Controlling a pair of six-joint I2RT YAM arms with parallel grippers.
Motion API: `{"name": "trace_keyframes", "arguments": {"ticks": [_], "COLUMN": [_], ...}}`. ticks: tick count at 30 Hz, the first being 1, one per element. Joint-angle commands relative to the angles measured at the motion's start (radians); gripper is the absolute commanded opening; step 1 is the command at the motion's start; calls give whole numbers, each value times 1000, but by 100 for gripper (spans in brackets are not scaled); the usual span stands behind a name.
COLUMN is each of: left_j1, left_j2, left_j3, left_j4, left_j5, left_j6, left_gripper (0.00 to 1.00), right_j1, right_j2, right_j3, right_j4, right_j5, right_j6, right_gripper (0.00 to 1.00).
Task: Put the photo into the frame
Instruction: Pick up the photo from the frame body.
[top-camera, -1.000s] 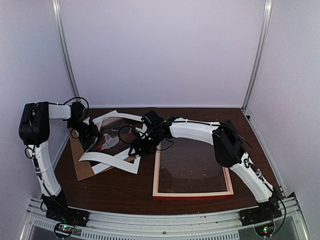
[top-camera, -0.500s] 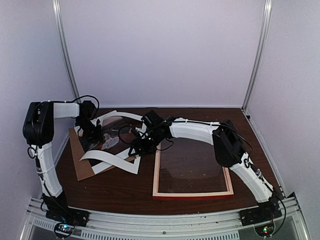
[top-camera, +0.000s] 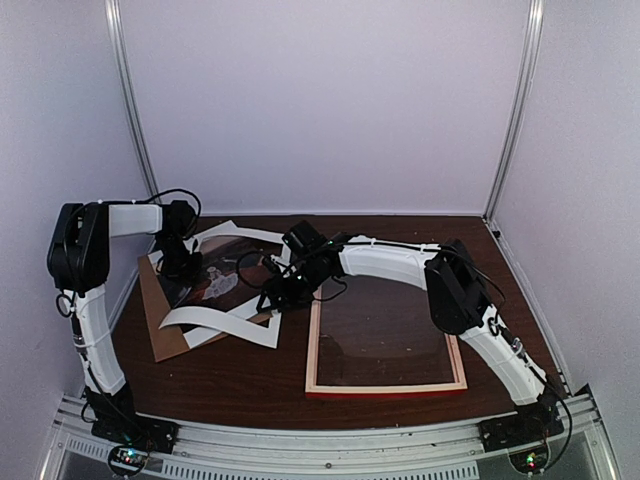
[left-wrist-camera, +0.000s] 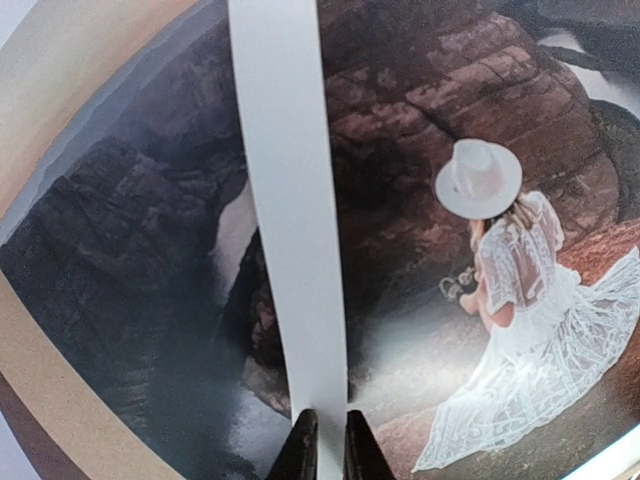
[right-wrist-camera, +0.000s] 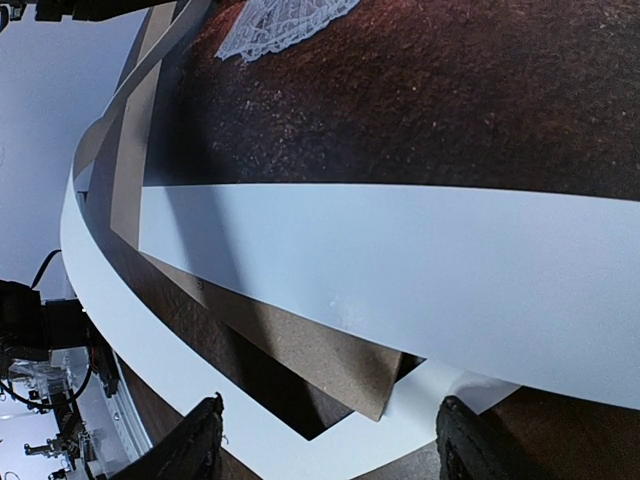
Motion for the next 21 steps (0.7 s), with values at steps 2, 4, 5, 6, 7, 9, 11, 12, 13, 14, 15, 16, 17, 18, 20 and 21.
{"name": "trace_keyframes", "arguments": {"ticks": [2, 4, 5, 6, 7, 9, 11, 12, 13, 14, 15, 16, 17, 18, 20, 21], "left_j1": [-7, -7, -7, -7, -8, -9, -9, -9, -9, -9, -9, -9, -10, -10, -10, -10], "left_j2": [-15, -16, -15, -15, -14, -14, -17, -19, -21, -22, -27, -30, -32, -37, -44, -48], "left_j3": [17, 17, 16, 14, 15, 14, 12, 12, 12, 12, 12, 13, 16, 20, 26, 28], "left_j4": [-15, -14, -14, -14, -14, -14, -15, -14, -15, -15, -16, -16, -19, -25, -33, -36], "left_j5": [-52, -59, -62, -63, -64, -64, -68, -69, -70, -71, -72, -74, -74, -78, -83, -85], "left_j6": [15, 15, 15, 14, 14, 14, 14, 14, 13, 14, 14, 14, 14, 14, 14, 14], "left_gripper": [8, 7, 7, 6, 5, 5, 4, 4, 4, 3, 3, 2, 1, 1, 0, 0], "right_j1": [-5, -5, -5, -7, -7, -7, -8, -7, -8, -9, -9, -8, -10, -11, -15, -17], "right_j2": [-7, -19, -24, -29, -33, -39, -45, -49, -53, -59, -64, -71, -78, -85, -101, -112], "right_j3": [-4, -13, -17, -20, -21, -23, -23, -23, -23, -23, -23, -23, -24, -25, -29, -30], "right_j4": [-36, -35, -32, -30, -30, -29, -29, -27, -28, -27, -26, -25, -23, -22, -22, -24], "right_j5": [20, 19, 19, 16, 14, 7, 0, -3, -6, -9, -14, -18, -23, -28, -35, -41], "right_j6": [-16, -20, -22, -22, -21, -20, -20, -21, -21, -21, -20, -21, -21, -22, -22, -23], "right_gripper": [73, 73, 73, 73, 73, 73, 74, 74, 74, 74, 74, 74, 75, 76, 77, 77]}}
